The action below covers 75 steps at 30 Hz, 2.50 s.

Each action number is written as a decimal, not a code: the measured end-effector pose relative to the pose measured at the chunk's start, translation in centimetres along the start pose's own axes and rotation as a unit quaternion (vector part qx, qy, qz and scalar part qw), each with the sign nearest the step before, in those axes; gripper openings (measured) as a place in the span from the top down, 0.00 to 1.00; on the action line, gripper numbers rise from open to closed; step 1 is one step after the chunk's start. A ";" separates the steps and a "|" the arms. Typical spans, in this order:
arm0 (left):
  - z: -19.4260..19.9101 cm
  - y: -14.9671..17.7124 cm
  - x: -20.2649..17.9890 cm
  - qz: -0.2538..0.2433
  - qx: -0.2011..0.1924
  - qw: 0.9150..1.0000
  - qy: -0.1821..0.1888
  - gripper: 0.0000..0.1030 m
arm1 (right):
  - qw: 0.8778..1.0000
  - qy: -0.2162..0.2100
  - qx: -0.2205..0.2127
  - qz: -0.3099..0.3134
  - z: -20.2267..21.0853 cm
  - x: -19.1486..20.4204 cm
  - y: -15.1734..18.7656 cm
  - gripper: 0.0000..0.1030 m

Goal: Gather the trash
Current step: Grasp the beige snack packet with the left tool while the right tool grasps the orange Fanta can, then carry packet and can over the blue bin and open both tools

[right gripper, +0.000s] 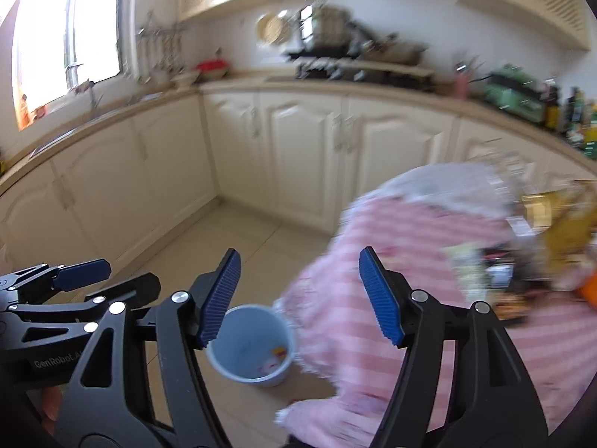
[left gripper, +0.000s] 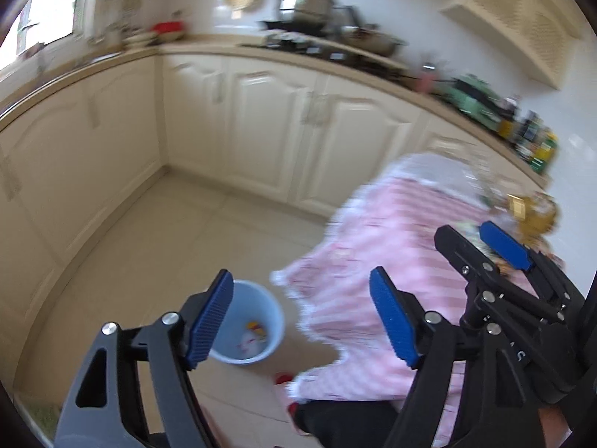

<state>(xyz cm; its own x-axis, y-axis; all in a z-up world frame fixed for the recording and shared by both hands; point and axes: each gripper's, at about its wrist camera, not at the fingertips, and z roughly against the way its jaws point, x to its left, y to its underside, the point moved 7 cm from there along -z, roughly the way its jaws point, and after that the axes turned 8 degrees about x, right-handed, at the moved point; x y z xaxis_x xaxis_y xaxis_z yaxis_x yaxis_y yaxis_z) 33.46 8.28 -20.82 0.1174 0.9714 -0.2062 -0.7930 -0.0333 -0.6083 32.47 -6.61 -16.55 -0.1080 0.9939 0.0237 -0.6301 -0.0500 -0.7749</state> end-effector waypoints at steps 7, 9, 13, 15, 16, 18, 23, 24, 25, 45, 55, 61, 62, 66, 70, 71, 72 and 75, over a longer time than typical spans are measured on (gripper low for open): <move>-1.5 0.6 -11.9 -0.086 0.031 0.994 0.062 0.28 | 0.995 0.075 -0.013 -0.066 4.4 -12.0 1.8 0.34; -2.5 0.5 -14.3 -0.102 0.041 0.992 0.064 0.28 | 0.991 0.095 -0.012 -0.094 5.1 -15.6 2.7 0.34; -5.2 0.2 -18.7 -0.139 0.059 0.987 0.057 0.28 | 0.983 0.119 -0.008 -0.138 5.7 -21.1 4.1 0.34; -6.7 -0.1 -20.2 -0.146 0.071 0.985 0.053 0.28 | 0.980 0.130 -0.008 -0.151 5.8 -23.1 4.7 0.34; -7.2 -0.3 -20.7 -0.146 0.075 0.985 0.053 0.28 | 0.979 0.133 -0.008 -0.156 5.9 -23.8 5.2 0.34; -8.6 -0.8 -21.7 -0.145 0.085 0.985 0.047 0.28 | 0.976 0.140 -0.007 -0.168 6.0 -25.5 5.7 0.34; -12.4 -1.9 -22.6 -0.134 0.105 0.985 0.029 0.28 | 0.968 0.161 -0.008 -0.193 6.3 -29.2 6.5 0.33; -13.1 -2.1 -22.7 -0.130 0.110 0.985 0.028 0.28 | 0.966 0.165 -0.009 -0.198 6.4 -29.7 6.6 0.32; -13.8 -2.4 -22.6 -0.125 0.117 0.985 0.026 0.28 | 0.965 0.168 -0.009 -0.202 6.5 -30.2 6.6 0.31; -13.7 -2.8 -22.4 -0.118 0.109 0.985 0.057 0.88 | 0.932 0.129 0.054 -0.334 2.7 -38.5 8.1 0.25; -9.6 -2.6 -21.9 -0.115 0.079 0.986 0.091 0.89 | 0.935 0.106 0.058 -0.333 2.7 -37.8 8.5 0.54; -6.7 -2.3 -22.0 -0.124 0.062 0.984 0.112 0.89 | 0.938 0.148 0.013 -0.315 6.1 -36.8 8.1 0.54; -6.2 -2.2 -22.0 -0.125 0.058 0.984 0.115 0.89 | 0.938 0.154 0.002 -0.309 6.9 -36.4 7.9 0.54; -3.8 -2.0 -21.8 -0.131 0.040 0.982 0.128 0.89 | 0.945 0.166 -0.037 -0.281 9.8 -34.0 6.2 0.54; -1.3 -1.8 -20.5 -0.128 0.021 0.982 0.137 0.89 | 0.960 0.145 -0.066 -0.232 11.7 -29.4 3.4 0.54; -0.6 -1.8 -19.9 -0.125 0.015 0.982 0.138 0.89 | 0.963 0.138 -0.069 -0.220 11.7 -28.3 2.8 0.54; -0.2 -1.8 -19.5 -0.123 0.011 0.983 0.138 0.89 | 0.968 0.125 -0.073 -0.206 11.7 -26.6 2.1 0.54; 1.3 -1.7 -17.0 -0.109 0.001 0.985 0.136 0.89 | 0.980 0.086 -0.073 -0.165 10.6 -21.6 0.4 0.54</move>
<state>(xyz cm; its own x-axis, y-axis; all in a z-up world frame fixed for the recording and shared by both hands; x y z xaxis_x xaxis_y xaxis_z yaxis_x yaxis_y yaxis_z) 32.02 -7.84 -15.33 0.4406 0.8568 -0.2680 -0.7324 0.1704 -0.6592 26.36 -29.17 -10.70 0.2218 0.9560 0.1919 -0.4914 0.2796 -0.8248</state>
